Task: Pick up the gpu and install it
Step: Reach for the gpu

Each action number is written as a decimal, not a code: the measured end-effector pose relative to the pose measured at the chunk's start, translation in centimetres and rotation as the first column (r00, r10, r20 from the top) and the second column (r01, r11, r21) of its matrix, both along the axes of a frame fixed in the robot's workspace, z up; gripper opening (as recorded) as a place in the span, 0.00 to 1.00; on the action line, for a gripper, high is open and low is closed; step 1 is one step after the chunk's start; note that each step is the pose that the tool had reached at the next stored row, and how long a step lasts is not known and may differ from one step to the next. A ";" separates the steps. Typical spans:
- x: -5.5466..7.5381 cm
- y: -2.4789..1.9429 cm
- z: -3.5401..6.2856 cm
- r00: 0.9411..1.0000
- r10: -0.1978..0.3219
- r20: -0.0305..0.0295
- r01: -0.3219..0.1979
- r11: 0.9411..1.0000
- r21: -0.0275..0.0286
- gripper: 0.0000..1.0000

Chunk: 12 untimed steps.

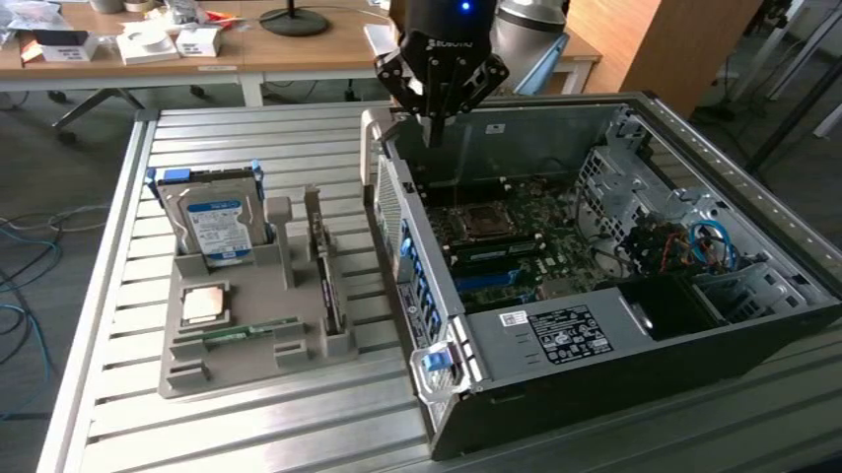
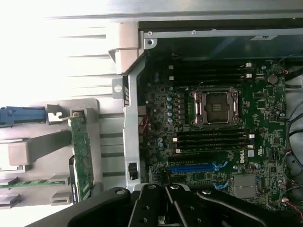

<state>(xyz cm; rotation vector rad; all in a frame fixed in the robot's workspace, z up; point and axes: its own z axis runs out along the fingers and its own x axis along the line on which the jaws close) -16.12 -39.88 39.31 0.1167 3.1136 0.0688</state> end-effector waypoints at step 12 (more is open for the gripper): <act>-1.3 0.00 -0.01 1.000 0.000 0.000 0.000 1.000 0.000 0.11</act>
